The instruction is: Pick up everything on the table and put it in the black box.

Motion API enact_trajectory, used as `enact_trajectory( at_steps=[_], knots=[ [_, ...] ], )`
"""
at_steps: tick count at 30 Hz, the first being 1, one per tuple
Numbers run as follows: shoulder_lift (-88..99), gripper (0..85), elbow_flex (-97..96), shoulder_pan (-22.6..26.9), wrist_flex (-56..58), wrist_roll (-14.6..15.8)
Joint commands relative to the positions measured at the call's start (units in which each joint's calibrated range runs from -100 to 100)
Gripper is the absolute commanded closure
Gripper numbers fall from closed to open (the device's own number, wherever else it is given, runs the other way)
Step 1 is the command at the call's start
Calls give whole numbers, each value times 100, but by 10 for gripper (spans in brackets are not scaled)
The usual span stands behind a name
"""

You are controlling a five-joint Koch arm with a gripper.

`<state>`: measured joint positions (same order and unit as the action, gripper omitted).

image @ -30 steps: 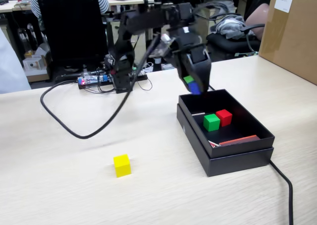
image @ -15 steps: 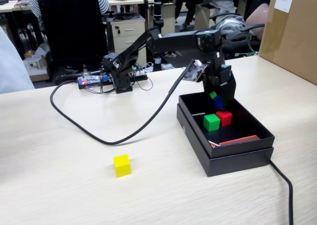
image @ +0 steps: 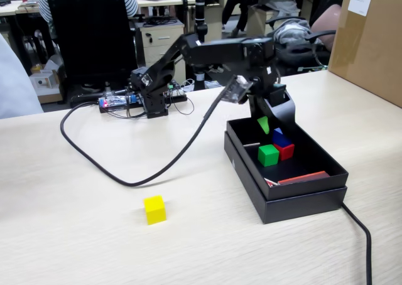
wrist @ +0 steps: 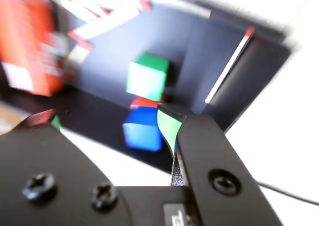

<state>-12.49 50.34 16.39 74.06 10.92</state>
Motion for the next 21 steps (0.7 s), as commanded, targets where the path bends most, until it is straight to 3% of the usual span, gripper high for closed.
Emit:
enact_trajectory(
  at_steps=[1,5,11,21],
  knots=[
    [1852,436,-21,-391,114,-254],
    [2356,412,-148,-1407,106,-874],
    [991,386,-75,-2173,106,-1353],
    [-1178,376,859,-2398,106,-1573]
  ],
)
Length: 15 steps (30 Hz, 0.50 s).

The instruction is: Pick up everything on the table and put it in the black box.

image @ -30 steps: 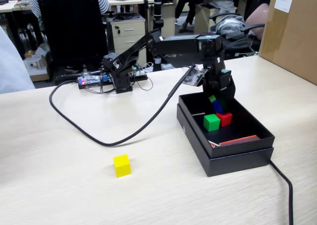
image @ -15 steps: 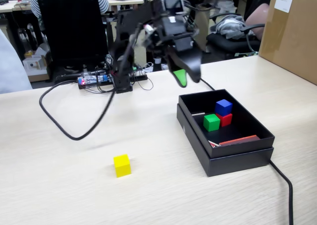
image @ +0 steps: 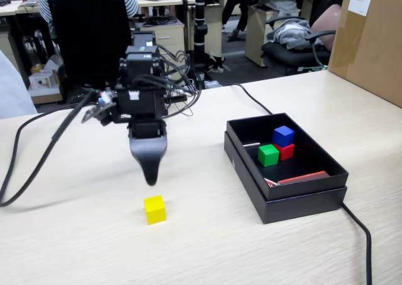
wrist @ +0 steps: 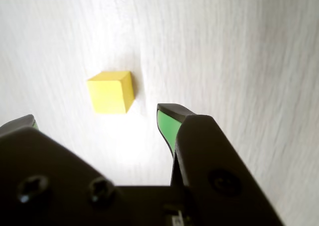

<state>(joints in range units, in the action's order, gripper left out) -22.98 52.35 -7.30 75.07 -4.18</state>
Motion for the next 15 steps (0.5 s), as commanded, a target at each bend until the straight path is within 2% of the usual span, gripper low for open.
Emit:
enact_trajectory(
  at_steps=[1,15],
  knots=[
    [-301,378,794,-24,5,-68],
    [-1827,384,1782,78,-73,-151]
  ],
)
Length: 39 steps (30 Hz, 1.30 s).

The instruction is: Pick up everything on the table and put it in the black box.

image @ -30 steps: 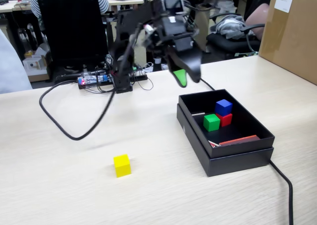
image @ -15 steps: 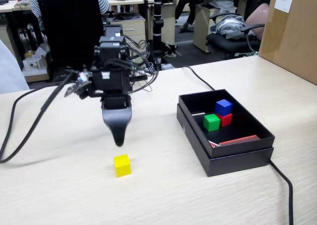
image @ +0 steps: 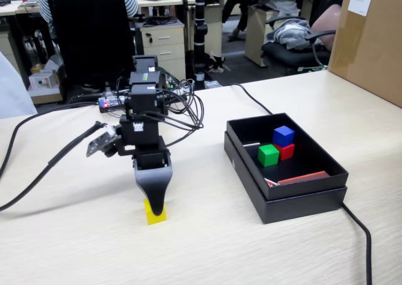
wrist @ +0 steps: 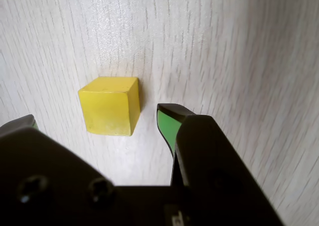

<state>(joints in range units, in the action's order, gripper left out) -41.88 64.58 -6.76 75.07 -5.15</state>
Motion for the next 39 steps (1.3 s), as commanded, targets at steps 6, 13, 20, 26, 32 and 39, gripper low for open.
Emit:
enact_trajectory(
  at_steps=[6,13,20,26,32,39],
  knots=[
    [-201,400,686,20,-176,-78],
    [-305,408,713,-63,-176,-78],
    [-373,605,704,-73,-176,-49],
    [-190,716,659,-93,-168,-15],
    [2530,716,-329,78,-99,117],
    [4733,714,-1562,1123,57,737]
  ],
)
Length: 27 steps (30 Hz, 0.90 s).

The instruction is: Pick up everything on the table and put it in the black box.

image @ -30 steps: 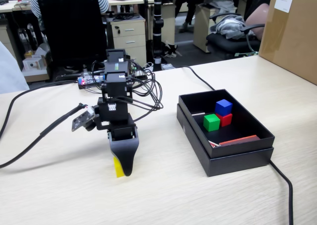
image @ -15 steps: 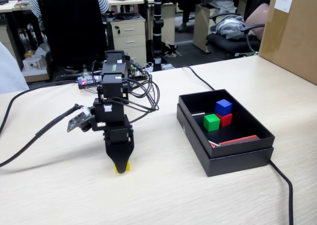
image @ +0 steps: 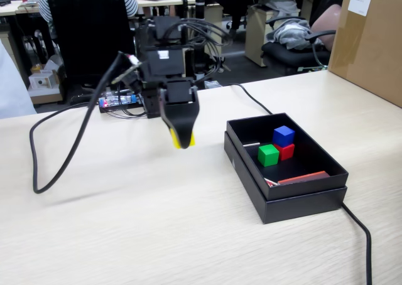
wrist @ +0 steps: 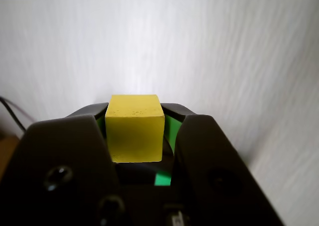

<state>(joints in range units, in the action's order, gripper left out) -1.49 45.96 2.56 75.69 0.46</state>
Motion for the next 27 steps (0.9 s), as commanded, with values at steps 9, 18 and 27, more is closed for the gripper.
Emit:
enact_trajectory(
  at_steps=[9,18,27],
  knots=[
    [-431,714,535,957,-22,567],
    [-1532,714,1007,1260,-14,781],
    [-2071,710,1351,1431,-22,913]
  ],
)
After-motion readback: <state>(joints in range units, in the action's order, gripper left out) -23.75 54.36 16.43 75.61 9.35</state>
